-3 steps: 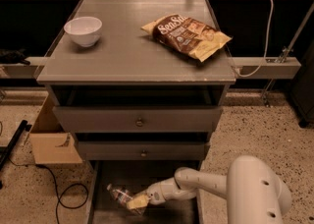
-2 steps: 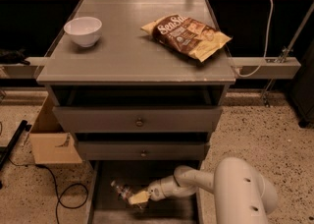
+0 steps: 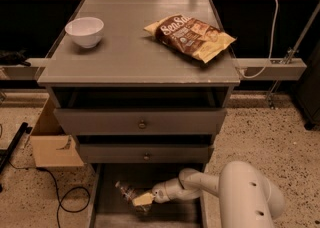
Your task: Place water bottle into bottom drawer
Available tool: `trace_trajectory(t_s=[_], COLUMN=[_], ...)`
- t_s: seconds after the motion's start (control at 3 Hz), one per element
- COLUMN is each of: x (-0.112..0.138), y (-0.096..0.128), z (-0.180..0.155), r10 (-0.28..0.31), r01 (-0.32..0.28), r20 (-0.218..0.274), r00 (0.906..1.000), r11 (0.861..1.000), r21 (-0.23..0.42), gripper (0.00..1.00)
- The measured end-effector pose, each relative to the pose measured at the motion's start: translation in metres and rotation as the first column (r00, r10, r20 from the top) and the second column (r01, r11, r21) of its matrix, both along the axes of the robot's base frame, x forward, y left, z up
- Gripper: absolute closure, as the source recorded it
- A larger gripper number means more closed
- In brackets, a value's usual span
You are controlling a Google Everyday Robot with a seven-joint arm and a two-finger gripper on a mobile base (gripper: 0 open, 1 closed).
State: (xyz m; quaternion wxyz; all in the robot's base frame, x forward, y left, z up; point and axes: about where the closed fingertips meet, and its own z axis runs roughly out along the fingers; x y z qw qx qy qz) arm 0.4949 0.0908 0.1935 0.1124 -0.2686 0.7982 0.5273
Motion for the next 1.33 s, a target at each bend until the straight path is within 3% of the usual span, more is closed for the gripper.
trace_trajectory(t_s=[0.33,0.67,1.33], x=[0.022,0.02,0.014], y=[-0.02,-0.016,-0.008], z=[0.0,-0.004,-0.008], r10=[-0.105,-0.098,-0.1], r01=[0.106,0.1,0.098], r20=[-0.049,-0.052,0.033], r00=[0.9933,0.9938,0.9945], r11=[0.994,0.995,0.994], r21=[0.02,0.024,0.051], gripper=[1.0,1.0,1.0])
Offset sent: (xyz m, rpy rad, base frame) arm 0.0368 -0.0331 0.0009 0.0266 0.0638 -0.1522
